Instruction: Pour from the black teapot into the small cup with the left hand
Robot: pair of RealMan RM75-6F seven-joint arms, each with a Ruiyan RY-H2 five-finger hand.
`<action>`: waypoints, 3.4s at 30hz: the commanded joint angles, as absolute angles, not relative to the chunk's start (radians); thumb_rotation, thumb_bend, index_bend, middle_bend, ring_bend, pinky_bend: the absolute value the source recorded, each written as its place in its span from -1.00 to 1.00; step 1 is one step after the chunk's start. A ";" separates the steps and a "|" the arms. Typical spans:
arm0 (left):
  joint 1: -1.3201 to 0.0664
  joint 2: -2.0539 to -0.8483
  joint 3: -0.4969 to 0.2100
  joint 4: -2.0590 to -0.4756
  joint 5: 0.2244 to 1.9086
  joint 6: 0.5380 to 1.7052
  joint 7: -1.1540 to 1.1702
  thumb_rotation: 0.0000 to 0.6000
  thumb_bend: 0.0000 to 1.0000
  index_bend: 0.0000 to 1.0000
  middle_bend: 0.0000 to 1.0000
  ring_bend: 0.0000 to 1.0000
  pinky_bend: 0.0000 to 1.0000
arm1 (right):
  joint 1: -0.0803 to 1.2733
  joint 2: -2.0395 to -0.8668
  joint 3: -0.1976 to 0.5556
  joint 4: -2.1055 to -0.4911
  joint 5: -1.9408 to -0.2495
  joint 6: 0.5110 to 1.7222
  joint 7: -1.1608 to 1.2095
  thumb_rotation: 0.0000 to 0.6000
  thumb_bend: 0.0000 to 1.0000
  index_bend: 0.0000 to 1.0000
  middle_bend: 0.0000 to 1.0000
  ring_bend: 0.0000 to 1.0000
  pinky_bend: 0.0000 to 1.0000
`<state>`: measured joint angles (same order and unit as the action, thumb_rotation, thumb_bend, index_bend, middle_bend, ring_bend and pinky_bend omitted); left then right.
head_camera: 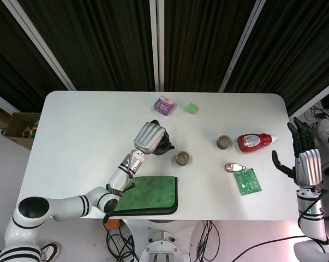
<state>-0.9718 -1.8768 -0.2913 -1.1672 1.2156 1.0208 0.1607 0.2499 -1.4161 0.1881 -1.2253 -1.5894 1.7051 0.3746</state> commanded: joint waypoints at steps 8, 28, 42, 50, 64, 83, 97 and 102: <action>-1.003 -1.958 -0.286 -1.078 1.253 1.017 0.157 1.00 -0.07 1.00 1.00 1.00 -0.20 | 0.245 -1.413 0.189 -1.218 -1.584 1.705 0.385 1.00 -0.27 -1.00 -1.00 -1.00 -1.00; -1.043 -2.048 -0.287 -0.947 1.319 1.053 0.193 1.00 -0.04 1.00 1.00 1.00 -0.19 | 0.245 -1.420 0.191 -1.198 -1.578 1.701 0.398 1.00 -0.27 -1.00 -1.00 -1.00 -1.00; -1.047 -2.073 -0.267 -0.879 1.376 1.089 0.197 1.00 -0.03 1.00 1.00 1.00 -0.19 | 0.246 -1.422 0.191 -1.195 -1.576 1.697 0.401 1.00 -0.27 -1.00 -1.00 -1.00 -1.00; -1.050 -2.080 -0.255 -0.858 1.406 1.107 0.215 1.00 -0.03 1.00 1.00 1.00 -0.19 | 0.246 -1.421 0.189 -1.198 -1.580 1.700 0.397 1.00 -0.27 -1.00 -1.00 -1.00 -1.00; -1.050 -2.083 -0.246 -0.842 1.432 1.120 0.230 1.00 -0.02 1.00 1.00 1.00 -0.19 | 0.248 -1.418 0.190 -1.203 -1.579 1.696 0.393 1.00 -0.27 -1.00 -1.00 -1.00 -1.00; -1.050 -2.092 -0.226 -0.826 1.472 1.141 0.264 1.00 -0.01 1.00 1.00 1.00 -0.19 | 0.249 -1.416 0.190 -1.209 -1.583 1.699 0.388 1.00 -0.27 -1.00 -1.00 -1.00 -1.00; -1.052 -2.096 -0.218 -0.809 1.492 1.149 0.281 1.00 -0.01 1.00 1.00 1.00 -0.18 | 0.248 -1.416 0.190 -1.208 -1.582 1.700 0.394 1.00 -0.27 -1.00 -1.00 -1.00 -1.00; -1.053 -2.100 -0.216 -0.804 1.497 1.151 0.285 1.00 -0.01 1.00 1.00 1.00 -0.18 | 0.248 -1.416 0.190 -1.208 -1.582 1.701 0.393 1.00 -0.27 -1.00 -1.00 -1.00 -1.00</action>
<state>-1.0530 -2.0994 -0.2162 -0.8040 1.4972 1.1511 0.2848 0.2478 -1.4162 0.1902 -1.2083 -1.5822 1.7009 0.3928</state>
